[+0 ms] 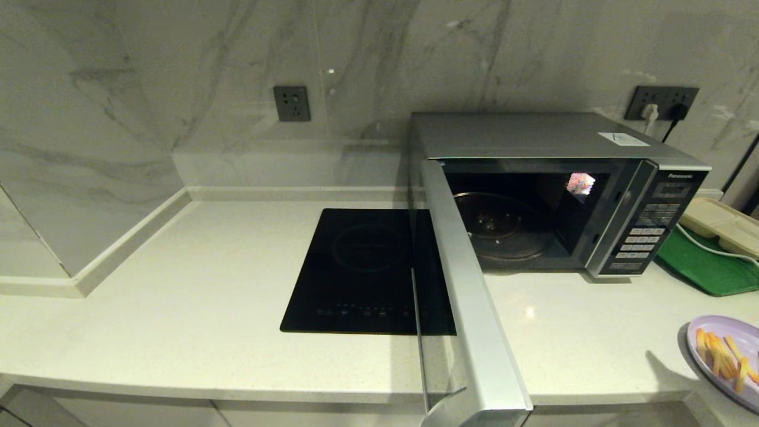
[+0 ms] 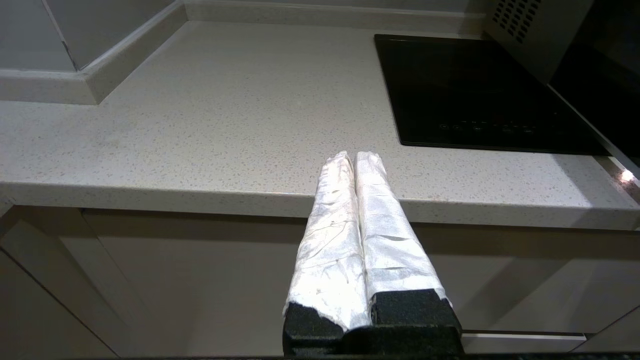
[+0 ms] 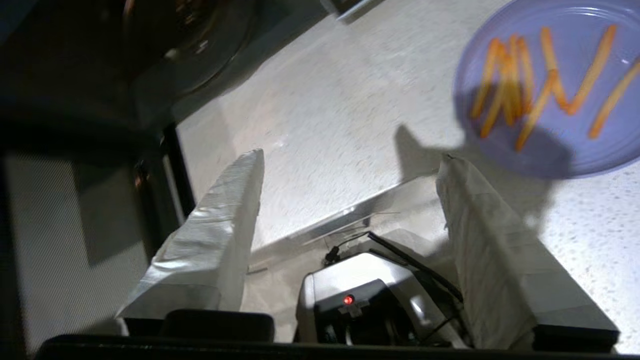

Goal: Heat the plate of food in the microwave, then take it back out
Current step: Close the microwave oven

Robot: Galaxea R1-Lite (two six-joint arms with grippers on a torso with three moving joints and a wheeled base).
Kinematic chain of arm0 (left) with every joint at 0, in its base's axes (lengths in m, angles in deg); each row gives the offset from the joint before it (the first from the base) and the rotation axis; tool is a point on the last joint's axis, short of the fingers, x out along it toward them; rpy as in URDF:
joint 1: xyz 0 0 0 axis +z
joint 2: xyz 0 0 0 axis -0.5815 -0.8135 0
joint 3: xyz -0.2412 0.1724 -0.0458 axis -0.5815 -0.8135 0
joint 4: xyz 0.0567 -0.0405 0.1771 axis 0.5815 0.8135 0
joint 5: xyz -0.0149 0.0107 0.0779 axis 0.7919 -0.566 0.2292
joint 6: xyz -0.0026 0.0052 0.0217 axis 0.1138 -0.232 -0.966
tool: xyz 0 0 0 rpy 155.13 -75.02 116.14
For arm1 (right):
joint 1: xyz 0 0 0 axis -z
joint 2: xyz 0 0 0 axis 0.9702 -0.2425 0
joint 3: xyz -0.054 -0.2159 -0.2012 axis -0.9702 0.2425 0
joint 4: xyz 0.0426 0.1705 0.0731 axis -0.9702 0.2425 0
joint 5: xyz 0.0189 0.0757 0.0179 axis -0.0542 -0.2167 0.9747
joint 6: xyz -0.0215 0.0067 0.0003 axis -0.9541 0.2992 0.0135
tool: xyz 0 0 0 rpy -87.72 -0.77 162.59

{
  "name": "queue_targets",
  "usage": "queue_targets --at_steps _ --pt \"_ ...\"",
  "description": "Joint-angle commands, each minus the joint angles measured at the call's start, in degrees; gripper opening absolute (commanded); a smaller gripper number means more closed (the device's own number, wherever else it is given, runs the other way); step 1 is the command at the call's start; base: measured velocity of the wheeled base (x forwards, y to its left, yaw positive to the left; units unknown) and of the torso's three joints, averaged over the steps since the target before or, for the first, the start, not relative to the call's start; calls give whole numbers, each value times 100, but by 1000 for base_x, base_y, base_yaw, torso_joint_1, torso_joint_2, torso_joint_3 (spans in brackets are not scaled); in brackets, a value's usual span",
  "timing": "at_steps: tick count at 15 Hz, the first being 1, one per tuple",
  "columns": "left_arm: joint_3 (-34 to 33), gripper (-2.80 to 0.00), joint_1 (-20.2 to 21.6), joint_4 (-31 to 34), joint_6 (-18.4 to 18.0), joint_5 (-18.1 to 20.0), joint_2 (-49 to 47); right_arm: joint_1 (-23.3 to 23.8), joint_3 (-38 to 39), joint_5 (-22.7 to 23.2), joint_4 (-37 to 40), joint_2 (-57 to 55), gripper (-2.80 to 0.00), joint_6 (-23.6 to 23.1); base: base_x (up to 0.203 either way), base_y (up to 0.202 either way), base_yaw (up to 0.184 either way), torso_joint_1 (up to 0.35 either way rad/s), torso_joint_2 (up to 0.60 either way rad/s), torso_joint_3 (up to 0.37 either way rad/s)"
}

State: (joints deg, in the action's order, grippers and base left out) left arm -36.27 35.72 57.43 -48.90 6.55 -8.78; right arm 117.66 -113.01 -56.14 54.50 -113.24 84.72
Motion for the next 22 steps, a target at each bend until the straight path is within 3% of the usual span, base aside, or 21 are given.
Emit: queue_targets --at_steps 1,2,6,9,11,13,14,16,19,21,22 --pt "-1 -280 2 -2 5 -4 0 -596 -110 -56 376 1056 0 -18 0 0 0 0 0 0" --pt "-1 -280 2 -2 5 -4 0 -908 -188 -111 666 1402 -280 -106 0 0 0 0 0 0" --pt "-1 -280 2 -2 5 -4 0 -1364 -828 -234 2612 2659 -280 -1214 0 0 0 0 0 0" --pt "-1 -280 2 -2 5 -4 0 -1379 -1484 -655 3549 3374 -280 -1552 0 0 0 0 0 0" --pt "-1 -280 2 -2 5 -4 0 -1066 -1854 -1000 3994 3616 -280 -1725 0 0 0 0 0 0" --pt "-1 -280 2 -2 5 -4 0 -476 -1912 -1025 3976 3545 -280 -1879 0 0 0 0 0 0" --pt "-1 -280 2 -2 5 -4 0 -70 -1940 -837 3942 3335 -280 -2076 0 0 0 0 0 0" --pt "-1 -280 2 -2 5 -4 0 899 -2162 204 3932 3034 -280 -2615 0 0 0 0 0 0" --pt "-1 -280 2 -2 5 -4 0 2804 -2678 1666 3939 2887 -280 -3283 0 0 0 0 0 0" --pt "-1 -280 2 -2 5 -4 0 3360 -3092 2420 3982 2805 -280 -3585 0 0 0 0 0 0" --pt "-1 -280 2 -2 5 -4 0 3363 -3111 2434 4000 2725 -280 -3613 0 0 0 0 0 0"
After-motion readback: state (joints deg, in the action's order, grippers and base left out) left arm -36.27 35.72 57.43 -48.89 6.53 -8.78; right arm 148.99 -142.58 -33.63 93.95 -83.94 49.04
